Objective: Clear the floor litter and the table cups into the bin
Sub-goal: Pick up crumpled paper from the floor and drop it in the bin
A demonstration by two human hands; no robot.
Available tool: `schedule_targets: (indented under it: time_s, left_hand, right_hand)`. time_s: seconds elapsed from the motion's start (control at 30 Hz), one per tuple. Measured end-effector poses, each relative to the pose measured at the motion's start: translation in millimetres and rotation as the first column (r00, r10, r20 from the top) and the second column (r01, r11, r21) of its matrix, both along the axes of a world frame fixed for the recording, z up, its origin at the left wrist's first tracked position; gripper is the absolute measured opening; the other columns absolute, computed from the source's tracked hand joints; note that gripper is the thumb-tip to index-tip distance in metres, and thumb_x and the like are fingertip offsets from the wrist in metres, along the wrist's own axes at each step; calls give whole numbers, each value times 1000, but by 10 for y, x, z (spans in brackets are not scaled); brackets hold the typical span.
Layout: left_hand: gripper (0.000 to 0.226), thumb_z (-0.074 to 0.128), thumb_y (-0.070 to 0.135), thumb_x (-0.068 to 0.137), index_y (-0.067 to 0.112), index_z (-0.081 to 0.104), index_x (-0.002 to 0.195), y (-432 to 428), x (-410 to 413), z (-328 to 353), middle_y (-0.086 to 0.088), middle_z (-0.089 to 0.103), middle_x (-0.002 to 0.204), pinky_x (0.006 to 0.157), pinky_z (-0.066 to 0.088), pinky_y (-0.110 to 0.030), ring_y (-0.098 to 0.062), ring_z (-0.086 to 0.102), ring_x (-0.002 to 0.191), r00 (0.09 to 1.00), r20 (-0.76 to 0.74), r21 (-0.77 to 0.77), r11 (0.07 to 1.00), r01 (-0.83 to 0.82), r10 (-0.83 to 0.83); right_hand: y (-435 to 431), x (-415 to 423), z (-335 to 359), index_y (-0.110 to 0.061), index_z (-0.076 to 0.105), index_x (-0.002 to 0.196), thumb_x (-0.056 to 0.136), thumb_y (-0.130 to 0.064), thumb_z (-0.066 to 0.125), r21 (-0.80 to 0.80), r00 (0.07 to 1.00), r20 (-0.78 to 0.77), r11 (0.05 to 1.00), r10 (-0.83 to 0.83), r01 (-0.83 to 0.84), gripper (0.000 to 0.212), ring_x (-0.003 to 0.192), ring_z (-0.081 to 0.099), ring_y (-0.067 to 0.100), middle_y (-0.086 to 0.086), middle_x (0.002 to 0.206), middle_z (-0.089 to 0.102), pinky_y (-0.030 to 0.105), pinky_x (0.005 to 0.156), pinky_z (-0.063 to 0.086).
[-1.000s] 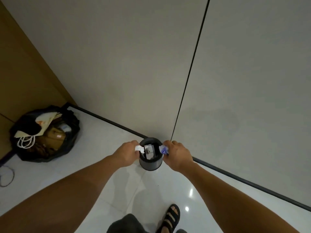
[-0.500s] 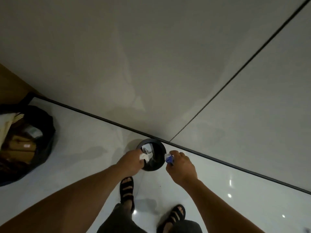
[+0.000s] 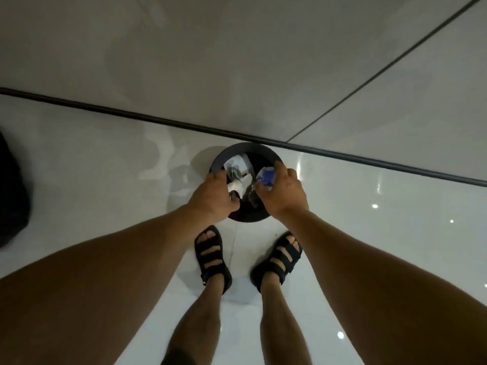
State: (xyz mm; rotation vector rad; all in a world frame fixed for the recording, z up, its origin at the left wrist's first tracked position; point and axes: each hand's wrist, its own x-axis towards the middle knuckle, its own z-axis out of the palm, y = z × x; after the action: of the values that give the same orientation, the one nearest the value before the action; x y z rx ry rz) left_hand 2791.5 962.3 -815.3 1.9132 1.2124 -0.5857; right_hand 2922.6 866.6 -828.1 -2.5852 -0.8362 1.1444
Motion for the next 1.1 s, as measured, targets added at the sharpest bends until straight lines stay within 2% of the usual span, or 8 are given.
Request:
schedule_targets:
  time_s: [0.07, 0.17, 0.33, 0.43, 0.6, 0.77, 0.93, 1.1]
  left_hand:
    - [74, 69, 33, 80, 14, 31, 140, 11, -131, -45, -16, 43, 127, 89, 46, -38, -35, 53, 112, 998, -61, -9, 1000, 8, -8]
    - [75, 67, 34, 81, 16, 28, 142, 30, -206, 98, -15, 40, 131, 92, 47, -40, -35, 50, 116, 994, -96, -7, 999, 43, -44]
    - [77, 65, 35, 83, 15, 25, 145, 143, 58, 665, -14, 35, 140, 99, 43, -40, -32, 44, 124, 998, 3, 19, 998, 64, -64]
    - [82, 68, 36, 81, 16, 23, 147, 176, 227, 1158, -11, 33, 144, 102, 41, -39, -29, 41, 128, 993, 67, 33, 994, 100, -102]
    - [83, 66, 42, 81, 17, 22, 146, 132, 461, 2019, -9, 30, 146, 104, 37, -41, -30, 34, 131, 953, 97, 133, 952, 274, -288]
    - [85, 63, 52, 79, 20, 22, 146, -140, 719, 2730, -5, 24, 149, 106, 35, -47, -28, 26, 135, 858, 80, 240, 845, 477, -507]
    - [90, 60, 57, 77, 24, 17, 149, -665, 990, 3417, -3, 8, 157, 110, 29, -48, -27, 13, 142, 704, 18, 271, 682, 680, -709]
    - [91, 58, 60, 78, 25, 15, 150, -1410, 1292, 4076, -2, 8, 159, 112, 24, -48, -24, 10, 144, 549, 22, 357, 519, 776, -835]
  right_hand:
    - [-77, 4, -73, -20, 27, 149, 91, -50, 58, 18, 998, -39, 999, -50, 50, 72, 126, 46, 30, 8, 144, 39, 45, 101, 47]
    - [-209, 38, 57, -21, 30, 148, 91, -50, 57, 53, 996, -67, 996, -65, 69, 69, 125, 47, 29, 7, 143, 40, 41, 99, 48]
    - [-394, 148, 528, -23, 27, 149, 91, -49, 57, 27, 997, -44, 997, -70, 72, 70, 129, 43, 26, 3, 150, 34, 39, 98, 43]
    - [-475, 204, 962, -25, 22, 151, 91, -54, 56, -8, 995, -23, 995, -98, 98, 75, 136, 37, 26, 1, 155, 28, 42, 103, 41]
    - [-549, 300, 1863, -25, 20, 153, 92, -54, 55, 46, 984, 10, 983, -179, 179, 77, 140, 32, 25, 0, 158, 24, 43, 107, 37]
    - [-921, 363, 2704, -25, 19, 154, 92, -55, 53, 77, 948, 85, 951, -305, 299, 77, 142, 28, 26, 2, 159, 22, 46, 109, 36]
    - [-1652, 375, 3479, -26, 18, 154, 92, -59, 49, 72, 897, 142, 909, -418, 412, 77, 145, 19, 26, 2, 160, 17, 47, 110, 33]
    - [-2654, 366, 4112, -26, 17, 154, 91, -61, 47, 124, 803, 219, 832, -554, 540, 78, 146, 14, 25, 1, 161, 14, 46, 109, 33]
